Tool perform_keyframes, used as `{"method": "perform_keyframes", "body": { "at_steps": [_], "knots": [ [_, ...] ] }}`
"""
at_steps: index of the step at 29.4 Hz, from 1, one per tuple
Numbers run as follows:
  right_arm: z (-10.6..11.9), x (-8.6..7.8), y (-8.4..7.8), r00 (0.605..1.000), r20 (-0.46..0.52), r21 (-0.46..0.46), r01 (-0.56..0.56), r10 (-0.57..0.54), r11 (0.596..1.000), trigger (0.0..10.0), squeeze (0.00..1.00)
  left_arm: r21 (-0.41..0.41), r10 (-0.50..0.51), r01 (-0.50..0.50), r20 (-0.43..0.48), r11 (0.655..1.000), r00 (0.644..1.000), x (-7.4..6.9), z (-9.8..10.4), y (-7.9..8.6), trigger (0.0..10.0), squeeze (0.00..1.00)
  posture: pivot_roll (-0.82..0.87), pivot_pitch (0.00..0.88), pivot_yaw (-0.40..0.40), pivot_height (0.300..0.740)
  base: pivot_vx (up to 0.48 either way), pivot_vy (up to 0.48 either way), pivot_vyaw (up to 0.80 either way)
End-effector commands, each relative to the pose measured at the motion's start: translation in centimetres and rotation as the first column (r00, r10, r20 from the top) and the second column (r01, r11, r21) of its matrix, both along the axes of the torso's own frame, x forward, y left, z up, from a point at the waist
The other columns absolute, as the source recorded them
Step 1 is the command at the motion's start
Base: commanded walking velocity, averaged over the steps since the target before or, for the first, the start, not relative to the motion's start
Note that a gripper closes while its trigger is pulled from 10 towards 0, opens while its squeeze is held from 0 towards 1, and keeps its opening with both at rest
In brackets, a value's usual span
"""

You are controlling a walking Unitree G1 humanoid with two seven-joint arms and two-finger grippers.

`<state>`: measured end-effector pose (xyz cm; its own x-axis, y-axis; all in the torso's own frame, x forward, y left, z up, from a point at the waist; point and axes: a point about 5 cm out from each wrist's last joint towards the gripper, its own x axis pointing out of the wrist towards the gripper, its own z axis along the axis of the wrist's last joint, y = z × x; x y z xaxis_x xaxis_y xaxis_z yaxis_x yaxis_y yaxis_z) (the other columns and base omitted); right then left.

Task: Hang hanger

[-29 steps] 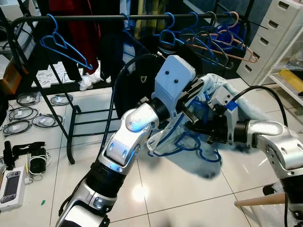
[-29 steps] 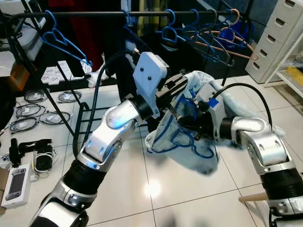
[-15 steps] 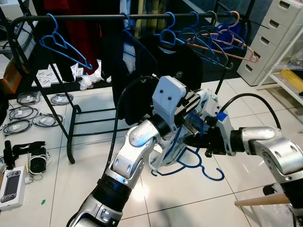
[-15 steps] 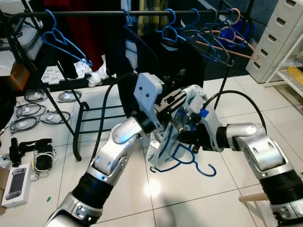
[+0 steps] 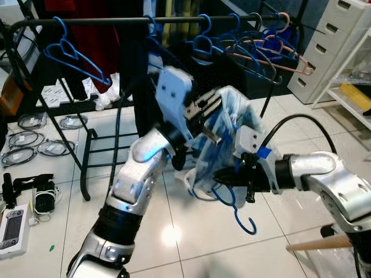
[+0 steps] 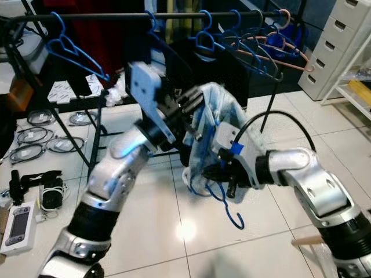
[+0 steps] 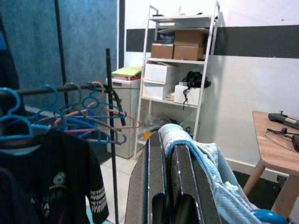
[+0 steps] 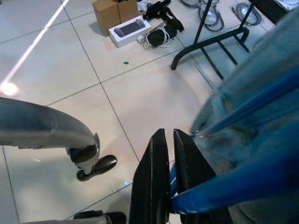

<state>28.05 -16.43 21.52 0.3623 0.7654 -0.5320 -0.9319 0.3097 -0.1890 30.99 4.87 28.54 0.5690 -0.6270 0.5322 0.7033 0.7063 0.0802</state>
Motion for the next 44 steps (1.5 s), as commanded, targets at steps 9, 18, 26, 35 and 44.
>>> {"method": "perform_keyframes", "body": {
  "at_steps": [9,18,26,35,44],
  "knots": [
    [-4.5,-1.0,-1.7,0.976,-0.200,-0.098,0.065,-0.083,0.993,0.0,0.00,-0.279,0.156,-0.100,0.187,0.955,0.970,-0.8,6.3,4.3,10.0,0.00,-0.10,0.161,0.009,0.740,0.000,0.000,0.00],
    [-1.4,1.3,-1.5,0.989,0.038,0.087,0.137,-0.140,0.987,0.3,0.00,-0.174,-0.021,0.054,0.186,0.983,0.982,-2.2,5.7,1.8,10.0,0.00,-0.10,0.162,0.013,0.740,0.000,0.000,0.00],
    [1.3,1.7,-0.6,0.982,0.080,0.342,0.135,-0.173,0.930,10.0,1.00,-0.182,-0.015,0.048,0.176,0.982,0.984,-2.3,5.6,2.0,10.0,0.00,-0.09,0.163,0.014,0.740,0.000,0.000,0.00],
    [2.7,1.4,-0.7,0.981,0.099,0.505,0.096,-0.168,0.858,10.0,1.00,-0.225,0.010,0.022,0.141,0.974,0.990,-2.1,5.9,2.6,10.0,0.00,-0.09,0.166,0.017,0.740,0.000,0.000,0.00],
    [4.8,0.5,-0.7,0.992,0.058,0.732,0.036,-0.115,0.681,10.0,0.91,-0.242,0.086,-0.061,0.092,0.968,0.992,-1.3,5.7,2.8,10.0,0.00,-0.09,0.167,0.023,0.740,0.000,0.000,0.00]
  ]
}}
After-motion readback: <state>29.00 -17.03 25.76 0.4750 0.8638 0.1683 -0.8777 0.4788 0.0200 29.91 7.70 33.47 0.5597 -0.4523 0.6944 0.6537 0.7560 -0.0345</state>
